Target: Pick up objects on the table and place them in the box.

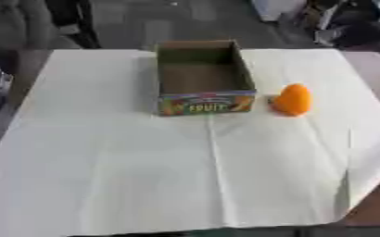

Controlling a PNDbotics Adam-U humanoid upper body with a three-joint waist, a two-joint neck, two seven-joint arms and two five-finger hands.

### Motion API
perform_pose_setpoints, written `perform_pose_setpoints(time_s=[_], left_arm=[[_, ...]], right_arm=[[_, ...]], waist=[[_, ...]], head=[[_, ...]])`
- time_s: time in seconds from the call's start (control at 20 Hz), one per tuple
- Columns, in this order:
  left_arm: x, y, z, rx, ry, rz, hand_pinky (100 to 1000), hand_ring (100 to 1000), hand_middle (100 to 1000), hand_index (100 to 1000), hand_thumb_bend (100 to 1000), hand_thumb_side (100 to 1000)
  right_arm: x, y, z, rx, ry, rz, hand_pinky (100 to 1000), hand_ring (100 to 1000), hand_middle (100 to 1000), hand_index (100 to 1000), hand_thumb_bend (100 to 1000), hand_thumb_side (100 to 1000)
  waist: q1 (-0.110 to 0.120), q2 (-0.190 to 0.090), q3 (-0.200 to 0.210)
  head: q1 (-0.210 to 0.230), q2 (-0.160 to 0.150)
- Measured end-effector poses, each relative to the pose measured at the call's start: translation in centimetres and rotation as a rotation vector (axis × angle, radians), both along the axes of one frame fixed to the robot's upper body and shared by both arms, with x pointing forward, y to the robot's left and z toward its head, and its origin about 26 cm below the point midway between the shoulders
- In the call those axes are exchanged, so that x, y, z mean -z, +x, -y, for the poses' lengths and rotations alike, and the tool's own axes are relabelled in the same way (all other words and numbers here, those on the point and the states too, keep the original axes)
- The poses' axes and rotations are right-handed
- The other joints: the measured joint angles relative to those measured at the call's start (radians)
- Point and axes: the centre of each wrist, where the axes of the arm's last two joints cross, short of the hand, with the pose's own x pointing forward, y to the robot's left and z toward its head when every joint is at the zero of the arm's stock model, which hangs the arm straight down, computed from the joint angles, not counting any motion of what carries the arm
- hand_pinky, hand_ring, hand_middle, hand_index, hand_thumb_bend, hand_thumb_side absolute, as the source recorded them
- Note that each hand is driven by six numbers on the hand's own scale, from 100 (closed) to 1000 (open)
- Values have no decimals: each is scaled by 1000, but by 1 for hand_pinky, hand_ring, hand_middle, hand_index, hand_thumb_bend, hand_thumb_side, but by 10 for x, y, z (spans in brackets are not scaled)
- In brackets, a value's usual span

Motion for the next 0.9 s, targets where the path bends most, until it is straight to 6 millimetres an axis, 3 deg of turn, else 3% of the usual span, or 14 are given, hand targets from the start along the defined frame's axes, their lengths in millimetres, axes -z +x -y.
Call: perform_pose_setpoints(time_s=[0.45,0.9], left_arm=[[0,0,0,1,1,0,611,601,583,725,652,372],[0,0,0,2,1,-1,611,602,583,725,651,371]], right_arm=[[25,3,4,23,-39,-74,616,704,633,796,442,304],[37,6,2,27,-49,-108,617,705,637,796,442,308]], waist=[[3,0,5],[2,0,5]], head=[[-4,0],[-5,0]])
